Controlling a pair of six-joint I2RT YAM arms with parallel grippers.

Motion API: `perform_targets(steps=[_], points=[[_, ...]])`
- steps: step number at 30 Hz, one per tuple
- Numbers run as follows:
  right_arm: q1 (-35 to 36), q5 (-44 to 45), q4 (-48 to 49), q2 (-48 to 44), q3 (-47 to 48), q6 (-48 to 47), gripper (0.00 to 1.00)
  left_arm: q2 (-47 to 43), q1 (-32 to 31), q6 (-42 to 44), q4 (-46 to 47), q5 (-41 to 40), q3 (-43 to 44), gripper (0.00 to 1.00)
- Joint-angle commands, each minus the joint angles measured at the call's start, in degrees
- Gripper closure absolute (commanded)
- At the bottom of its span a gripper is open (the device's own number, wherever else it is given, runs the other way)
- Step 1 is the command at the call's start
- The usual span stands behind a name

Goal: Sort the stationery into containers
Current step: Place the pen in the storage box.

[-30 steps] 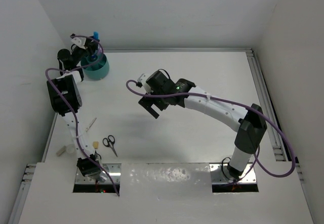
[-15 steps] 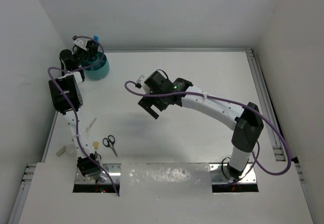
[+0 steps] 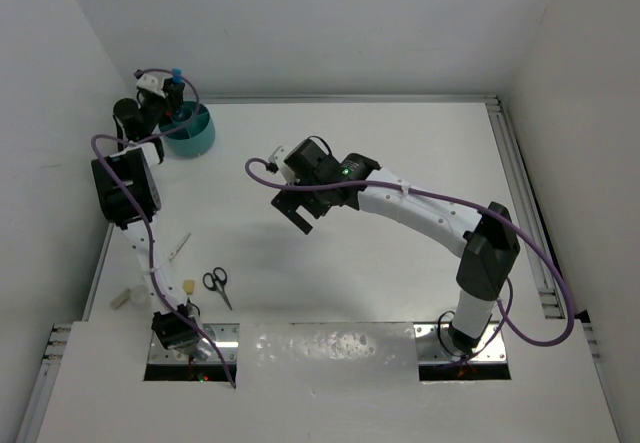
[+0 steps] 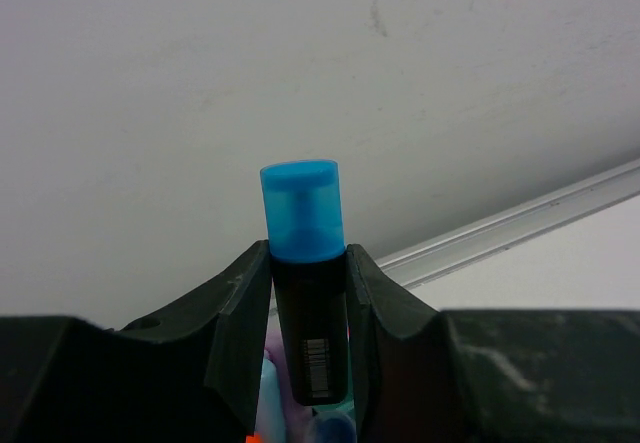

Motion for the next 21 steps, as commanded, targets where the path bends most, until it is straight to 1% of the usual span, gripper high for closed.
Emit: perform_targets(steps=[1,4,7,10,14,16,21], points=[[0.4,-0.16,2.46,-1.44,-0.44,0.07,0.01,-6.62,2.14,-0.37,0.13,-1.03,2.18,1.0],[0.4,-0.16,3.87,-2.85,-2.9,0.25,0.01,-7.33,3.37,-3.7,-0.13,1.17,2.7,1.0],[0.4,-0.08,5.18,-4.6,-5.36,0.6,0.01,-7.24,4.6,-4.42,-2.4,11.86,4.2,1.0],[0.4,0.1,6.41,-5.92,-7.48,0.87,0.01,-7.42,6.26,-4.25,-3.73,17.76,4.12,1.0],[0.4,0.36,8.0,-6.9,-9.15,1.13,0.01,-6.81,7.15,-4.07,-4.44,22.53,4.38,1.0],[0.31,0.28,8.09,-6.98,-9.42,1.13,0.01,-6.63,7.15,-2.76,-6.72,24.89,4.99,1.0],[0.4,0.45,8.09,-7.16,-9.86,1.22,0.01,-5.31,6.97,-2.13,-7.69,27.28,5.61,1.0]])
